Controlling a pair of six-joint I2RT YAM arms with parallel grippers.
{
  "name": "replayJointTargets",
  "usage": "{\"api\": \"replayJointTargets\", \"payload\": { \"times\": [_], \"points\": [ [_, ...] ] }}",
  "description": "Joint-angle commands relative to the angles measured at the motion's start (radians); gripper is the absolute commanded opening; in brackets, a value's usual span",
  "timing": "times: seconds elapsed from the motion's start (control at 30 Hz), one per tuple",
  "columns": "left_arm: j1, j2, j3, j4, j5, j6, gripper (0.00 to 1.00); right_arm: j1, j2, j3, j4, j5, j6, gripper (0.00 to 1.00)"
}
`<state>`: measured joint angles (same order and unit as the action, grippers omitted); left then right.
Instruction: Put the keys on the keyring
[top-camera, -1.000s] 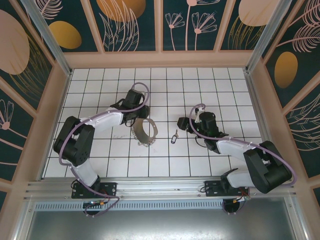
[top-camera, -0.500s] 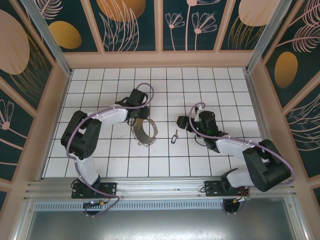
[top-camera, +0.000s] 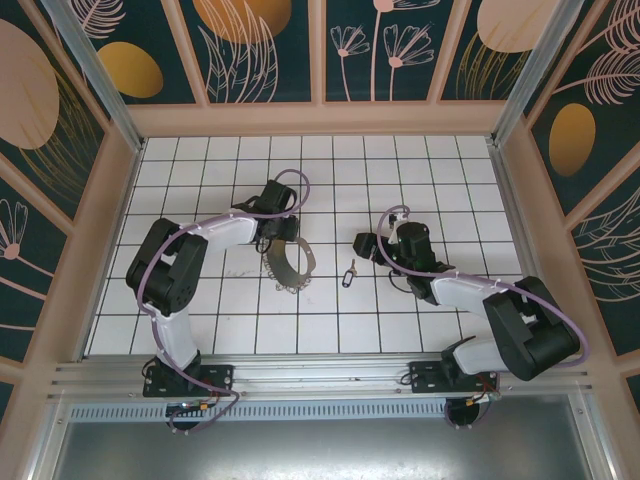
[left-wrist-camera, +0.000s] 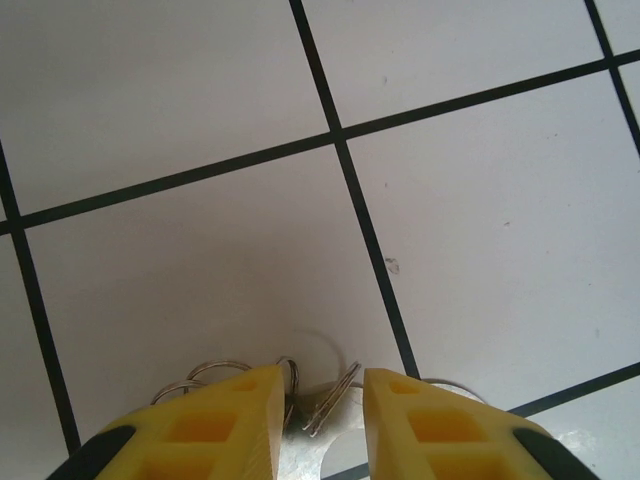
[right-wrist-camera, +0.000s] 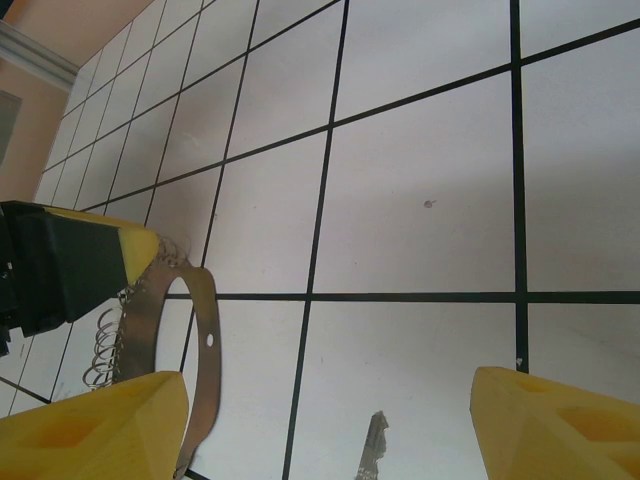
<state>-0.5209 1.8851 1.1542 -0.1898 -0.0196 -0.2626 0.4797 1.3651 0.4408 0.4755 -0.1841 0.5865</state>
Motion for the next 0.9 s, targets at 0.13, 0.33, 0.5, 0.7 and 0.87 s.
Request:
{"api": "replayJointTargets", "payload": {
  "times": [0.13,0.33,0.5,0.7,0.87],
  "points": [
    [-0.002,0.025,0.000,0.012,0.014,0.010,0.27,0.007,0.013,0.022,0.034,-0.002,0.006,0.75],
    [-0.004,0.032,-0.004,0.015,0.016,0.010,0.27,0.008,0.017,0.024,0.034,-0.002,0.006,0.75],
    [-0.005,0.037,-0.009,0.020,0.019,0.007,0.27,0.008,0.017,0.026,0.030,0.002,0.006,0.75],
    [-0.008,0.020,-0.028,0.030,0.016,-0.002,0.25,0.008,0.022,0.031,0.031,0.004,0.007,0.75],
    [-0.011,0.014,-0.044,0.039,0.019,-0.009,0.23,0.008,0.033,0.035,0.034,0.002,0.009,0.75]
  ]
}}
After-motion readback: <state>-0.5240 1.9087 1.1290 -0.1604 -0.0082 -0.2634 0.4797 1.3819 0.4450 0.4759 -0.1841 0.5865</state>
